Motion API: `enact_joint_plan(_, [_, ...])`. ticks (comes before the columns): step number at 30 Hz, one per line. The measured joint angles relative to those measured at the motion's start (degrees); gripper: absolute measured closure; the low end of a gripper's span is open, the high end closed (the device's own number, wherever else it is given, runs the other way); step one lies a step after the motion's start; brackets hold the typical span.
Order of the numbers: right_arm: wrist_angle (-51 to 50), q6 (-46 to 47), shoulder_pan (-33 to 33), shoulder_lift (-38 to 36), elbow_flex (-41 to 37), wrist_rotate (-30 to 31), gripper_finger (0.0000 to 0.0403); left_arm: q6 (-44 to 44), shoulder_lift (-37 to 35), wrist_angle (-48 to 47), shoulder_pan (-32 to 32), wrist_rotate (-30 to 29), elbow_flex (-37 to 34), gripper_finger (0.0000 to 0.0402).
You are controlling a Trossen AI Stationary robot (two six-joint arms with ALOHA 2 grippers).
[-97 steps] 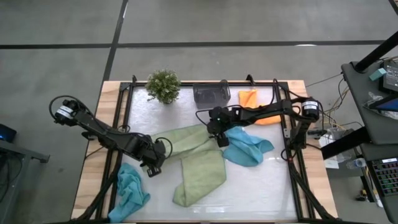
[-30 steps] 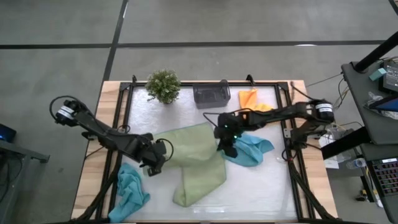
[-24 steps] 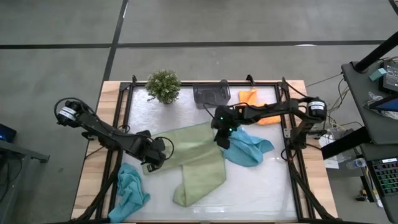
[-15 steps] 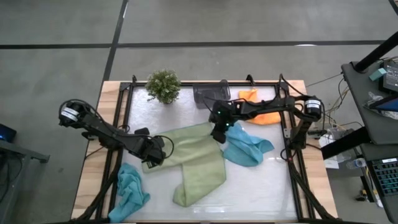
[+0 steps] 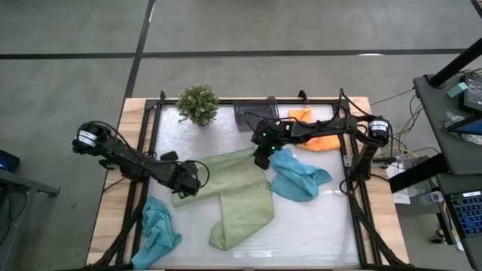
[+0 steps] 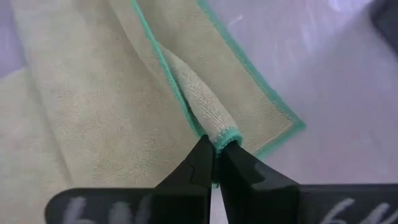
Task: Fold microfiber towels
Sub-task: Fold the left green towel
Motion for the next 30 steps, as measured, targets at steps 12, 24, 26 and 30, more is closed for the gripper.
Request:
enact_joint_plan(12, [-4.72,-0.19,-1.14,0.00,3.79,1.97,0.0294,0.11,0.46,0.03,0.00,-2.31,0.44,0.0326])
enact_joint_plan(24, [-11.61,-3.53,-0.29,-0.79,6.35,1.83,0.0268,0.16,-0.09,0.17,-0.55,-2.44,4.72,0.0263])
enact_joint_plan(26, [-10.37,-3.53,1.08,-0.79,5.13,1.74,0.0274,1.25,-0.11,4.42,-0.99,-2.42,4.74,0.0263])
enact_joint_plan(30, [-5.86,-3.15,3.76,-0.79,2.41,1.73,0.0293,5.17,-0.11,15.72,-1.68,-2.39,3.08,0.0263])
